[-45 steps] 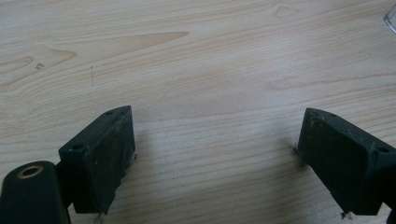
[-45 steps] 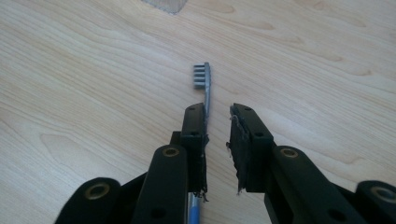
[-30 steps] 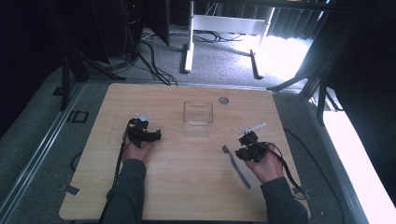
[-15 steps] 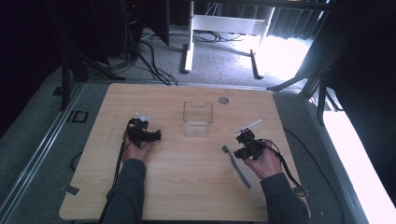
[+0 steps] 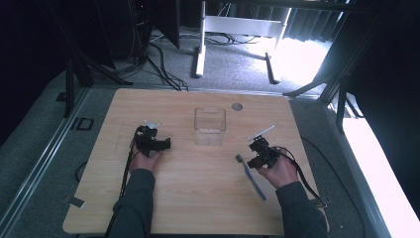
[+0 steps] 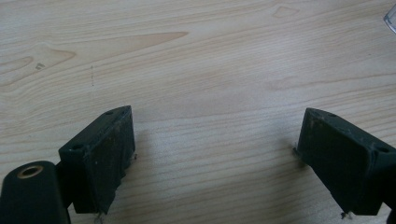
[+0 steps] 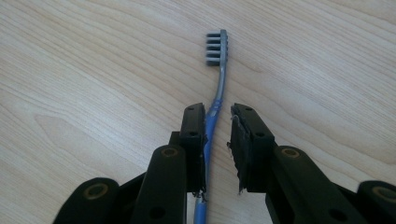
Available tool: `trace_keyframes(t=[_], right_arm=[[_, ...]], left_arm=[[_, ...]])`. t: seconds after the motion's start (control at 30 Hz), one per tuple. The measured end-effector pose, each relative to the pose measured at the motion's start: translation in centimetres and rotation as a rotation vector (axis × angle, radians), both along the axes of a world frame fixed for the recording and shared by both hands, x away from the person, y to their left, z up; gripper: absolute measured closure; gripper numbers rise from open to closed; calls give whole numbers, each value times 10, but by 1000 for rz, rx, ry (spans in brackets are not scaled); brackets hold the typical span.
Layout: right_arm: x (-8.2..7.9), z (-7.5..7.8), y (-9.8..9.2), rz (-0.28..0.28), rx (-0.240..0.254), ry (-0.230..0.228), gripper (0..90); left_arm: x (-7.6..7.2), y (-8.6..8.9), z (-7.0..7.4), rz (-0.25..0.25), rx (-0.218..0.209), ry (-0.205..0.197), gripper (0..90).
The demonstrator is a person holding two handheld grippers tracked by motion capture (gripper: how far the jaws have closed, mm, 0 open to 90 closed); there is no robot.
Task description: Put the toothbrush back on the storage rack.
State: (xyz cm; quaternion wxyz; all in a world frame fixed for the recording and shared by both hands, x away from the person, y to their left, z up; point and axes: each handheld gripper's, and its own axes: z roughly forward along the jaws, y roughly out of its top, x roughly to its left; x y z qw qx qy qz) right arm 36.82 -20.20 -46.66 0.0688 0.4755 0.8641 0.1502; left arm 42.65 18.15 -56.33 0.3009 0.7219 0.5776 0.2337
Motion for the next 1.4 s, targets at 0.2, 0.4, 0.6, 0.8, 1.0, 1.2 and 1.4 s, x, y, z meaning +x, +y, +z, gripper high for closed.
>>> trace_keyframes(t=[0.2,0.4,0.6,0.8,1.0,1.2,1.4], right_arm=[[2,-2,2,4,-12,12,741],[4,-5,3,3,-21,25,741],[6,-8,5,3,-32,41,740],[9,-12,5,6,-39,56,740],[10,-17,5,7,-45,75,740],[11,-21,5,10,-54,83,744],[11,-25,7,14,-64,94,746]], left_arm=[[0,0,0,0,0,0,113],[0,0,0,0,0,0,113],[0,0,0,0,0,0,114],[0,0,0,0,0,0,113],[0,0,0,0,0,0,114],[0,0,0,0,0,0,113],[0,0,0,0,0,0,113]])
